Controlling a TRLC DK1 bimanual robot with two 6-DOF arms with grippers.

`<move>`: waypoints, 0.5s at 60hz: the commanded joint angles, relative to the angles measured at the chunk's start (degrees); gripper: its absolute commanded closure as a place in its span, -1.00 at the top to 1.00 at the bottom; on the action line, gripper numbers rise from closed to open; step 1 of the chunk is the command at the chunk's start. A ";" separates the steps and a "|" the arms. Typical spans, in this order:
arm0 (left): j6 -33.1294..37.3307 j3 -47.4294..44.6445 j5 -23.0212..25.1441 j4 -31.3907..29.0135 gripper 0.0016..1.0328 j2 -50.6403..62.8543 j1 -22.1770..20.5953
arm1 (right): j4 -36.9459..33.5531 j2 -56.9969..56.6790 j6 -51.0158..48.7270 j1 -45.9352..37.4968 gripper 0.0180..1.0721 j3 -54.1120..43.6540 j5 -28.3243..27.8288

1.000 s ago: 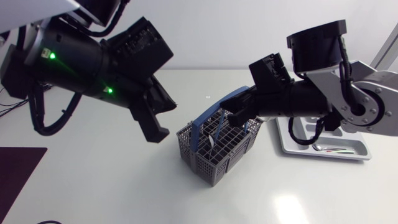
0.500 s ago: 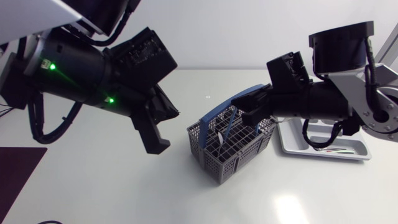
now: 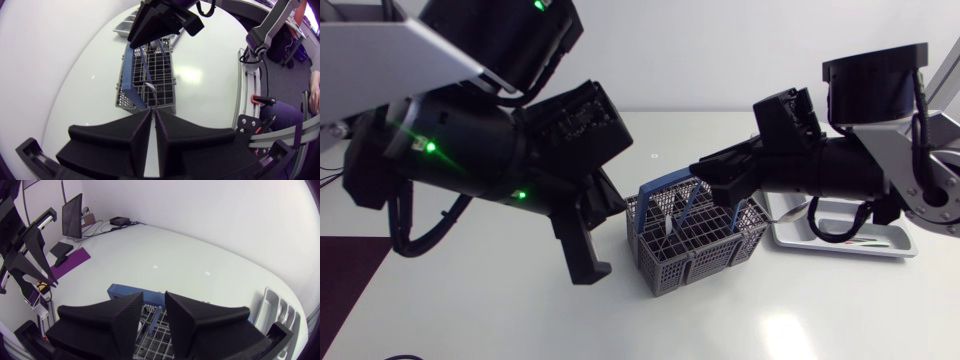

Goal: Unload the cutlery basket into the drawer organizer.

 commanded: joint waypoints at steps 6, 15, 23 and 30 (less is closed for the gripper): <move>-0.53 -1.19 -0.23 1.48 -0.71 2.00 -2.38 | -2.84 -3.51 -0.71 -0.94 0.51 2.28 -0.23; -0.62 -1.37 -0.23 2.71 -0.71 3.76 -4.32 | -5.92 -6.23 -1.51 -3.31 0.52 2.37 -1.37; -0.36 -0.84 -0.23 4.91 -0.71 4.90 -5.11 | -8.90 -9.75 -5.29 -8.06 0.51 0.96 -3.13; -0.18 -0.93 -0.23 7.81 -0.71 6.31 -5.46 | -11.19 -12.83 -11.00 -13.68 0.42 -1.68 -6.47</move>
